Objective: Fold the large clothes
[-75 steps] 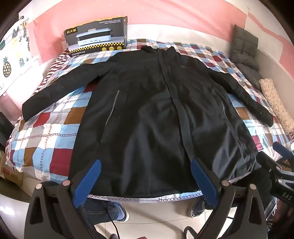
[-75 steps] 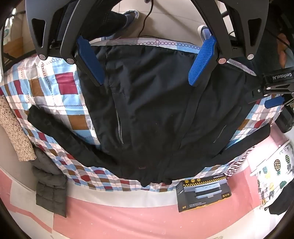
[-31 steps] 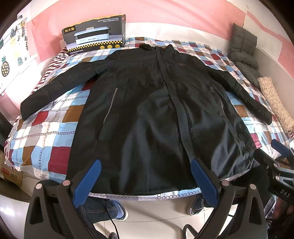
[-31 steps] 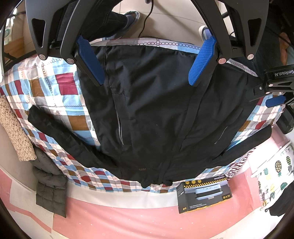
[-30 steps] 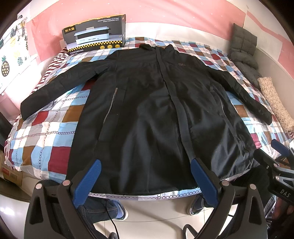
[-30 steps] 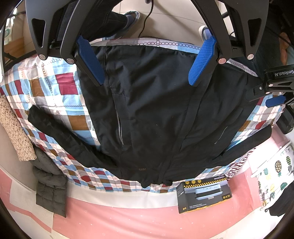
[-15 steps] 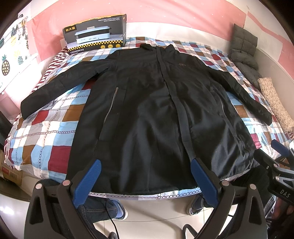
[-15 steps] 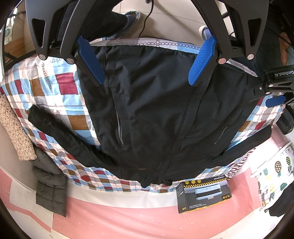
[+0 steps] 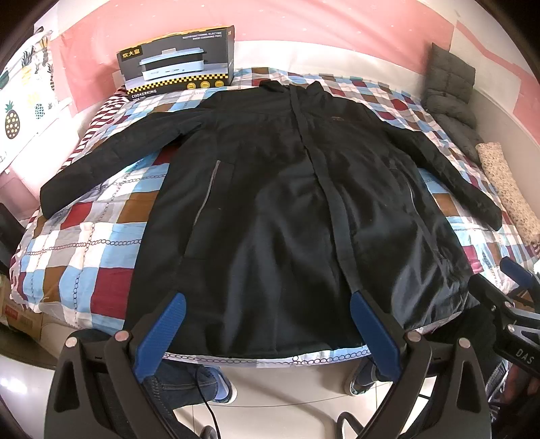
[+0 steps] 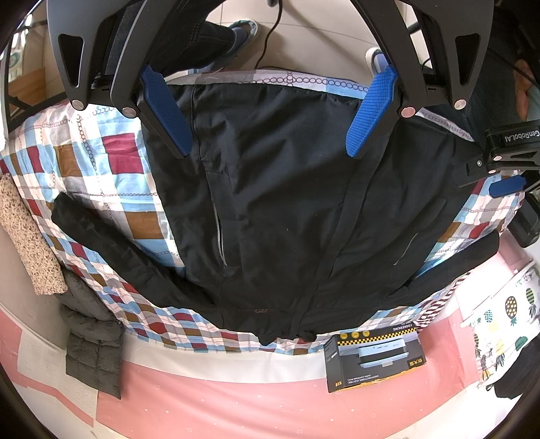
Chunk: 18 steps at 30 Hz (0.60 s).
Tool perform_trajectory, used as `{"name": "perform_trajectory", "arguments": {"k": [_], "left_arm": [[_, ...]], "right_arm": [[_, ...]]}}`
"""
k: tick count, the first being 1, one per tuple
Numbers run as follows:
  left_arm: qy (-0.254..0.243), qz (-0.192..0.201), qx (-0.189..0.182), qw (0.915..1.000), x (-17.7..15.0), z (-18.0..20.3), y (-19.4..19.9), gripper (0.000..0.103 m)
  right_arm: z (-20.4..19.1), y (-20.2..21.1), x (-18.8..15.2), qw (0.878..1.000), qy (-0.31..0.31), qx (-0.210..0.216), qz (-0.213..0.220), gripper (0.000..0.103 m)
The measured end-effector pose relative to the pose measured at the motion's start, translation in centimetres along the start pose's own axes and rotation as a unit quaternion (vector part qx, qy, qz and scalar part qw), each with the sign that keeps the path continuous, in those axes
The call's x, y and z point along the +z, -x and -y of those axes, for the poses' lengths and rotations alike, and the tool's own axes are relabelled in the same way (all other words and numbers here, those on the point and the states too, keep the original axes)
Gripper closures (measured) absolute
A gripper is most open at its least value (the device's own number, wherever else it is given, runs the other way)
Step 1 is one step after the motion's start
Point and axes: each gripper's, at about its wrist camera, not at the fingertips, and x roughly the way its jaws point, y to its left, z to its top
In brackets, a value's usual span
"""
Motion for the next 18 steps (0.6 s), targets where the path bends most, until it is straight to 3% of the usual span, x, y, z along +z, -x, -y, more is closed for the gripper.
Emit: {"name": "perform_trajectory", "arguments": {"k": [13, 18], "left_arm": [[-0.001, -0.005, 0.005, 1.0, 0.2, -0.5, -0.8, 0.004], [0.02, -0.006, -0.003, 0.9998, 0.8, -1.8, -1.4, 0.004]], "right_arm": [[-0.3, -0.5, 0.4, 1.0, 0.009, 0.003, -0.001, 0.01], [-0.7, -1.1, 1.1, 1.0, 0.017, 0.005, 0.002, 0.01]]}}
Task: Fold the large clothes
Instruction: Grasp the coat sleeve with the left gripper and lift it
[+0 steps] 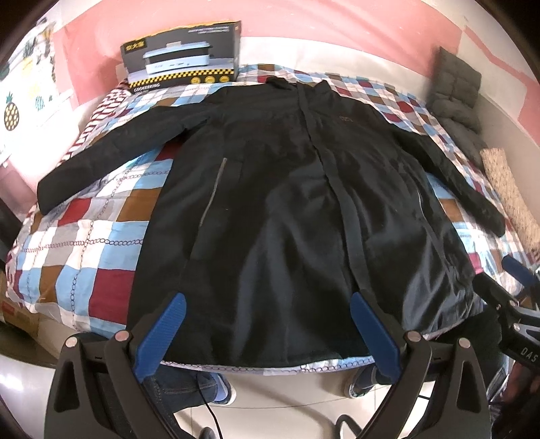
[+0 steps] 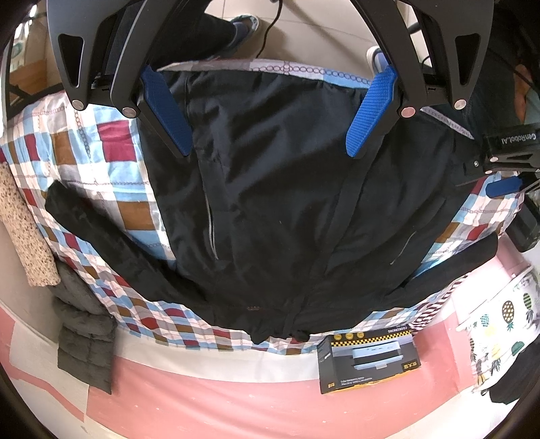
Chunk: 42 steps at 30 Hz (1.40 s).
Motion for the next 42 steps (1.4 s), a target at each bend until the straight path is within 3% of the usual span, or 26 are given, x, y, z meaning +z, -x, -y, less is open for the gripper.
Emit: {"name": "perform_trajectory", "arguments": {"k": [10, 12, 13, 14, 23, 32, 42], "left_arm": [[0.064, 0.01, 0.008, 0.9979, 2.5, -5.2, -2.1, 0.004], [0.076, 0.015, 0.014, 0.9969, 3.1, -6.4, -2.6, 0.01], [0.083, 0.02, 0.024, 0.9961, 3.5, -7.2, -2.9, 0.022], [0.085, 0.022, 0.026, 0.9958, 3.8, -7.6, -3.2, 0.026], [0.14, 0.029, 0.053, 0.9883, 6.9, -14.0, -6.5, 0.026], [0.226, 0.038, 0.087, 0.9695, 9.4, -22.5, -9.9, 0.026], [0.338, 0.045, 0.079, 0.9367, 10.2, -30.7, -13.9, 0.026]], "right_arm": [[-1.1, -2.5, 2.6, 1.0, 0.019, 0.016, 0.0, 0.01], [-1.5, -3.3, 3.3, 1.0, 0.025, 0.018, 0.0, 0.01], [-1.7, -3.6, 3.6, 0.999, 0.028, 0.018, 0.001, 0.01], [-1.9, -4.2, 4.1, 0.999, 0.031, 0.021, 0.0, 0.01], [-3.7, -8.2, 7.9, 0.998, 0.053, 0.027, 0.0, 0.01], [-4.8, -11.5, 11.4, 0.997, 0.073, 0.015, 0.005, 0.01], [-5.0, -15.6, 13.0, 0.997, 0.068, 0.024, -0.021, 0.01]]}}
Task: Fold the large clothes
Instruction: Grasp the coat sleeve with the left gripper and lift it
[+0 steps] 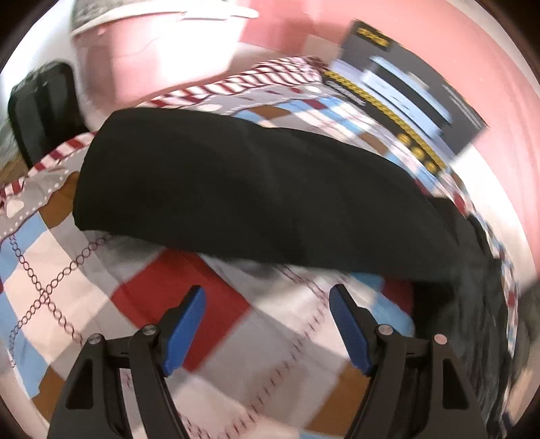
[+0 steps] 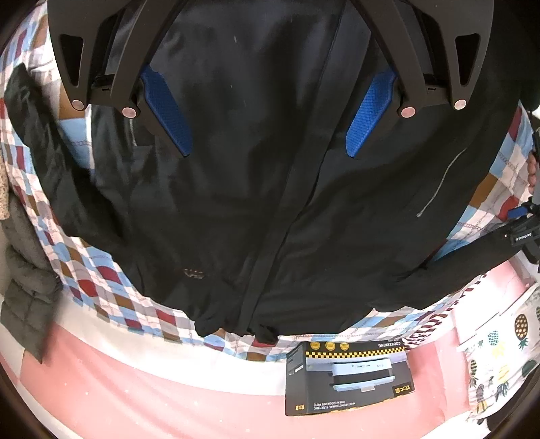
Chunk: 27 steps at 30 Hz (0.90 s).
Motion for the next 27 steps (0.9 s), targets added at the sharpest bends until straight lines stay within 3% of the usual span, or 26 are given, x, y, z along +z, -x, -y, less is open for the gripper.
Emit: {"name": "perform_trajectory", "arguments": {"k": [4, 9, 12, 14, 17, 22, 27], "left_arm": [[0.05, 0.007, -0.008, 0.9987, 1.1, -1.9, -1.2, 0.026], [0.06, 0.025, -0.005, 0.9979, 2.2, -2.4, -2.0, 0.026], [0.056, 0.023, 0.009, 0.9981, 2.9, -2.4, -2.8, 0.044], [0.048, 0.019, 0.017, 0.9985, 3.4, -2.0, -2.9, 0.063], [0.013, 0.037, 0.037, 0.9985, 4.1, -0.4, -1.6, 0.082], [-0.032, 0.075, 0.011, 0.9966, 5.5, 2.8, 3.1, 0.09], [-0.095, 0.126, -0.038, 0.9867, 7.0, 8.3, 8.9, 0.092]], "right_arm": [[0.2, -1.0, 0.1, 1.0, 0.003, 0.002, -0.007, 0.01], [0.6, -2.2, 0.1, 0.999, -0.004, 0.019, -0.025, 0.01], [0.7, -2.5, 0.1, 0.999, -0.005, 0.031, -0.034, 0.01], [0.8, -2.4, 0.2, 0.999, -0.007, 0.027, -0.034, 0.01], [1.1, -2.1, 0.2, 0.999, -0.014, 0.026, -0.036, 0.01], [1.6, -1.2, 0.0, 0.999, -0.008, 0.014, -0.03, 0.011], [2.8, -0.1, -0.2, 1.0, -0.02, 0.004, -0.015, 0.012]]}}
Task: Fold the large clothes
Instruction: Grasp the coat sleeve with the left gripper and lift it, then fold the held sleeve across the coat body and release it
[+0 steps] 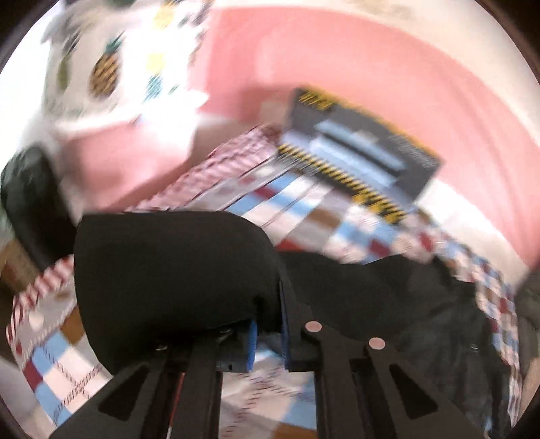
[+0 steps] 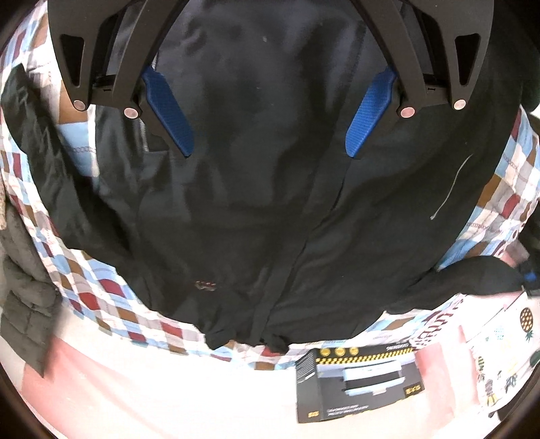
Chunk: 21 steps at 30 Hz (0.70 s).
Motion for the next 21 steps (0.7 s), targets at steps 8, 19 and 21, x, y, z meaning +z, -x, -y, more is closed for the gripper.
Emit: {"name": "perform_trajectory", "arguments": {"k": [8, 19, 21], "left_arm": [[-0.106, 0.036, -0.128, 0.9855, 2.2, 13.2, 4.5, 0.092], [-0.232, -0.064, -0.23, 0.943, -8.0, 30.0, -1.1, 0.092], [-0.249, -0.092, -0.229, 0.9366, -10.6, 31.9, -2.8, 0.091]], "right_arm": [[3.6, 1.1, -1.2, 0.999, -0.046, -0.008, 0.009, 0.012], [9.4, 0.6, -4.1, 0.994, -0.104, -0.029, -0.008, 0.012], [10.4, 0.3, -4.6, 0.993, -0.113, -0.033, -0.014, 0.012]]}}
